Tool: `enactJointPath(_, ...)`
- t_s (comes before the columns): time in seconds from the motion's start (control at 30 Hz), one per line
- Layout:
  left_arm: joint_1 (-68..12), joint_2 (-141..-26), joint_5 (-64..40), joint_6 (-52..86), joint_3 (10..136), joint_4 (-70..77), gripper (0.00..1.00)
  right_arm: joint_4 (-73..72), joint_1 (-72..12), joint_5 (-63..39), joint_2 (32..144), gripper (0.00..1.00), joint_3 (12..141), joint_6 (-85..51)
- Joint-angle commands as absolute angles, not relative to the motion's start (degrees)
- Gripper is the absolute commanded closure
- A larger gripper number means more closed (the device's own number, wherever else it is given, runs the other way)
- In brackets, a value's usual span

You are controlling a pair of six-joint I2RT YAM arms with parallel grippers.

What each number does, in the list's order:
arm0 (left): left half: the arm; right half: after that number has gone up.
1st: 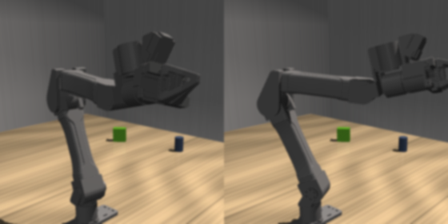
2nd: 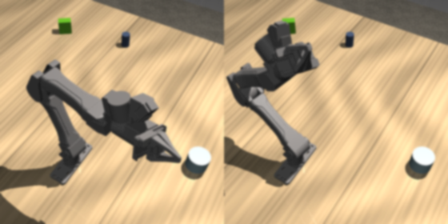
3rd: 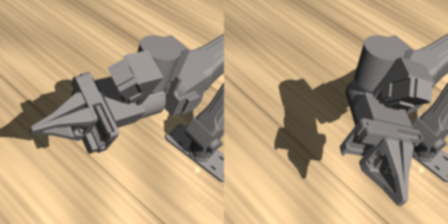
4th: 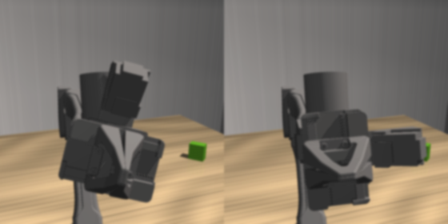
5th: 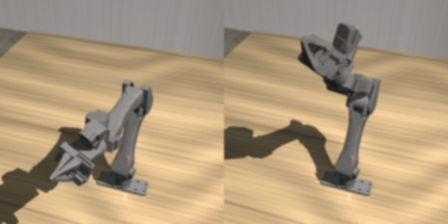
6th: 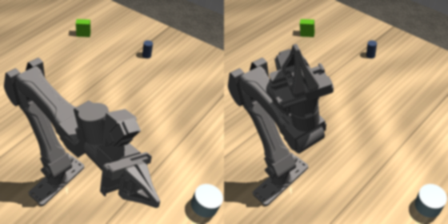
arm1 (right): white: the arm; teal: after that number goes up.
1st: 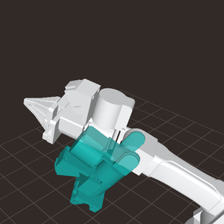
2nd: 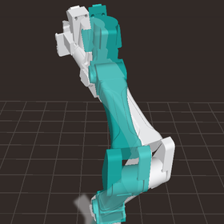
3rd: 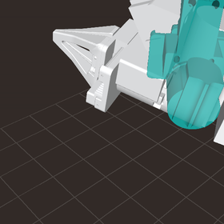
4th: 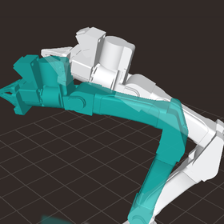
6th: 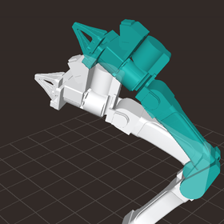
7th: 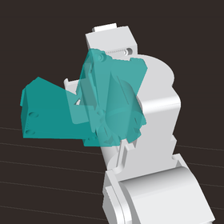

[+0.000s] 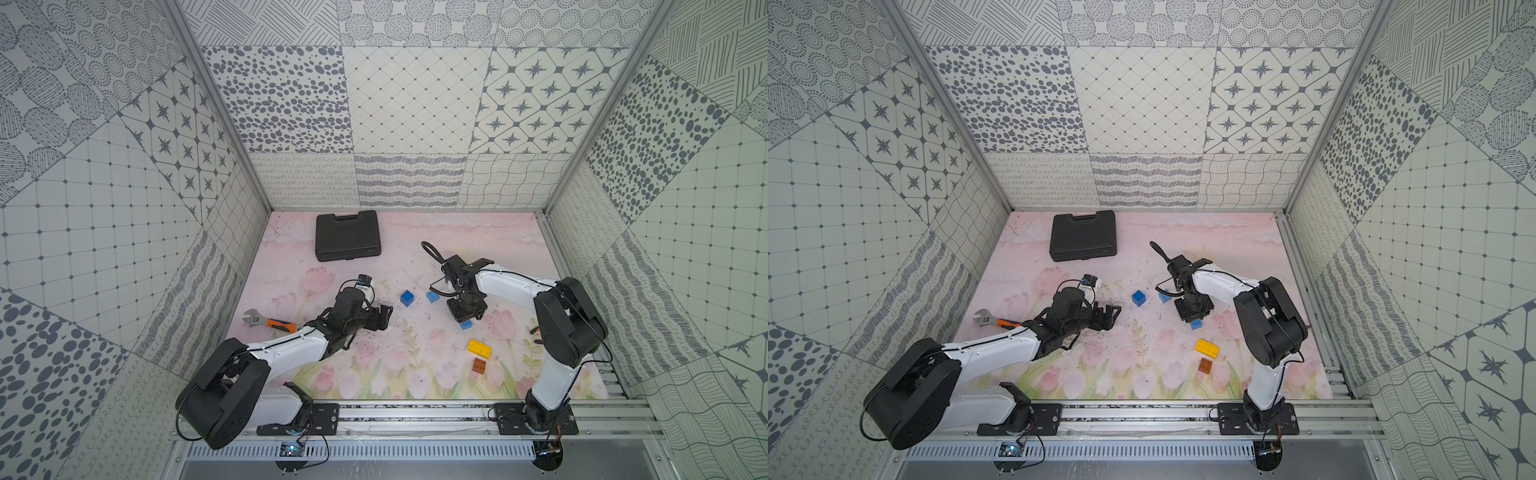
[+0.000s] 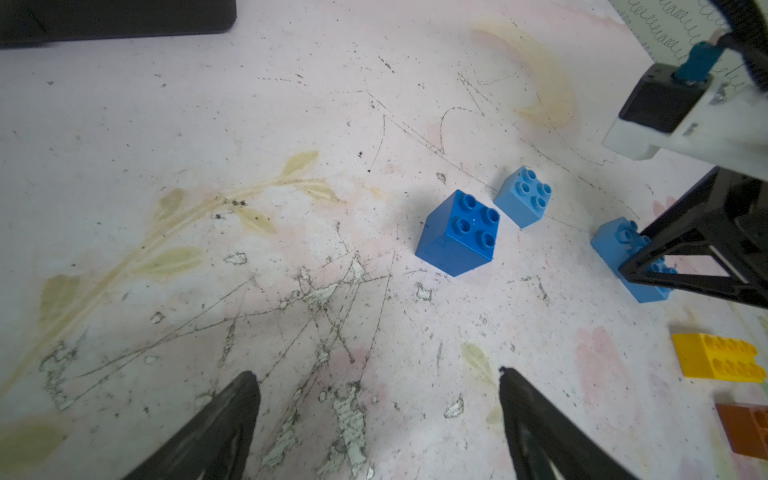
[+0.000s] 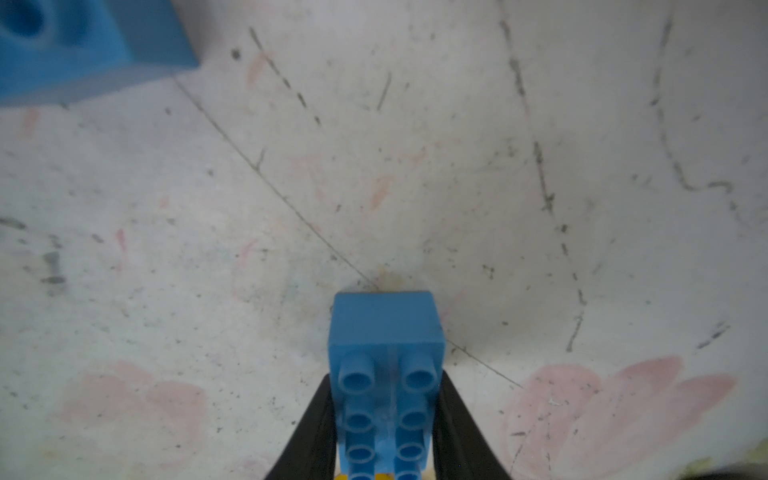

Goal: Assemble the letter f with lego
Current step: Pick up the lego brick from the center of the board, then assemble the lego brick at the center of the board.

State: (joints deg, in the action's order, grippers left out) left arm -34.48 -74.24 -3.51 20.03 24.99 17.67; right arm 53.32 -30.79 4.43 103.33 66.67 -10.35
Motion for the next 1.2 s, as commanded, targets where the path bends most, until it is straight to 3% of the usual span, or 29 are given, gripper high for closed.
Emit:
enactJointPath(0.0,-34.6,-74.6,-3.8,19.9,24.9,19.7,0.09,53.6,-30.6,3.9,102.1,0.7,68.2,-10.7)
enactJointPath(0.23,-34.6,-77.5,-4.3,21.1,27.2,18.7,0.1,57.9,-30.7,2.4,102.3,0.72,79.5,-8.0)
enactJointPath(0.57,-34.6,-80.4,-3.0,25.3,27.6,18.2,0.1,67.2,-34.7,-1.0,114.3,0.73,100.9,-0.5)
enactJointPath(1.17,-34.6,-84.1,-3.9,28.1,28.1,18.7,0.1,74.6,-44.0,-1.6,126.8,0.73,117.7,2.5)
